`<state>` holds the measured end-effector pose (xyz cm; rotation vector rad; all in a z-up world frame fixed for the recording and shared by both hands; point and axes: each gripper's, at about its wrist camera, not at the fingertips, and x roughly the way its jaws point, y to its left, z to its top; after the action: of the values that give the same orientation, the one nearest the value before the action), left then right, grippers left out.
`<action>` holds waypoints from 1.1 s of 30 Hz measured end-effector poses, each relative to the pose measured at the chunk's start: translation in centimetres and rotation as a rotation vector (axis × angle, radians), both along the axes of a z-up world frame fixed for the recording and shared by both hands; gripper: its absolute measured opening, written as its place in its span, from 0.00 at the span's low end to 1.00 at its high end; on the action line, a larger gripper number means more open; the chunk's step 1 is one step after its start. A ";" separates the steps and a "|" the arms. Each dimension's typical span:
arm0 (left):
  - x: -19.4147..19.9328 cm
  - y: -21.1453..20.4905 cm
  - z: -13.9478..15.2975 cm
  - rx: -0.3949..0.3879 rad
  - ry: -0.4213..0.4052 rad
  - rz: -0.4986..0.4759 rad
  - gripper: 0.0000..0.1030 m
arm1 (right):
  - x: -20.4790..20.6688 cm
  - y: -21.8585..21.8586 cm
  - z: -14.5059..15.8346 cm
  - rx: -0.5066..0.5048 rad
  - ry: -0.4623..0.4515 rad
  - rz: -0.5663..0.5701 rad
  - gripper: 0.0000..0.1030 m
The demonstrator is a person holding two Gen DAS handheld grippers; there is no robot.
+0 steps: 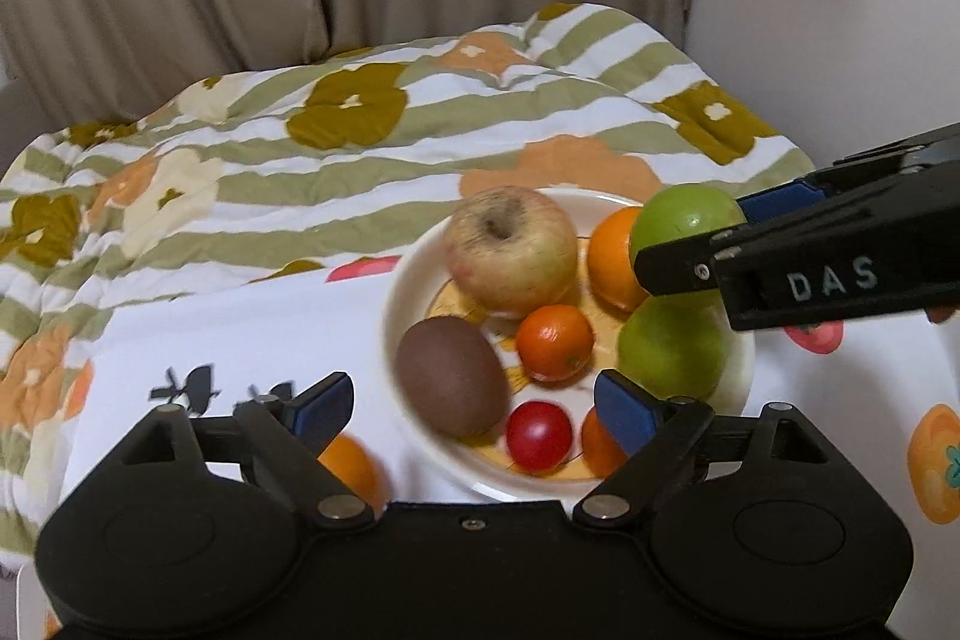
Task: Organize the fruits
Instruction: 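Carry the mandarin and green apple into the duck bowl and open both grippers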
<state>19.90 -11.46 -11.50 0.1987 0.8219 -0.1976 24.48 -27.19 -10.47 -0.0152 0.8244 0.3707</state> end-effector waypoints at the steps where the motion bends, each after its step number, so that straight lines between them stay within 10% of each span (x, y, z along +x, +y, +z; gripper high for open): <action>1: -0.2 0.4 0.1 -0.003 0.001 0.009 0.89 | 0.1 0.3 0.0 0.002 0.003 0.010 0.67; 18: -2.0 3.7 -0.3 -0.005 0.021 0.090 0.89 | 0.2 4.8 -2.0 -0.028 0.049 0.140 0.68; 23: -2.1 3.9 -0.2 -0.002 0.017 0.088 0.89 | -0.8 4.4 -1.6 -0.048 -0.007 0.101 0.89; 33: -3.2 4.8 0.8 -0.017 -0.038 0.108 0.89 | -2.3 3.1 -0.6 -0.006 0.011 0.009 0.89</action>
<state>16.71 -6.63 -10.66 0.1413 0.7911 -0.0987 22.22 -24.14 -11.02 -0.0224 0.8368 0.3774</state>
